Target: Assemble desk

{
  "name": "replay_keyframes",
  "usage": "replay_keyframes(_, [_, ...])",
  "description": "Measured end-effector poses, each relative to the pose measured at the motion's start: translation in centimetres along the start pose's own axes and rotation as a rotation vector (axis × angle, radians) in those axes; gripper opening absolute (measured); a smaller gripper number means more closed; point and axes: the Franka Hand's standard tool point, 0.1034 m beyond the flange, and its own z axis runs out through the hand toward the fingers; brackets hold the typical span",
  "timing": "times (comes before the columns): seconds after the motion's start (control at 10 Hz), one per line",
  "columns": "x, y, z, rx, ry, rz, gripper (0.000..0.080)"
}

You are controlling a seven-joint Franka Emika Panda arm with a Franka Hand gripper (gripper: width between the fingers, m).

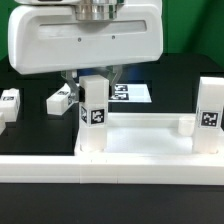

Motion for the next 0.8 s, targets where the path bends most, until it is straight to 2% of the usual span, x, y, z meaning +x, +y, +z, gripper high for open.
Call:
replay_keyframes(0.2, [-0.1, 0.18, 0.0, 0.001, 0.001, 0.1, 0.0288])
replay_keyframes(0.8, [0.09, 0.02, 0.0, 0.008, 0.025, 0.756, 0.0289])
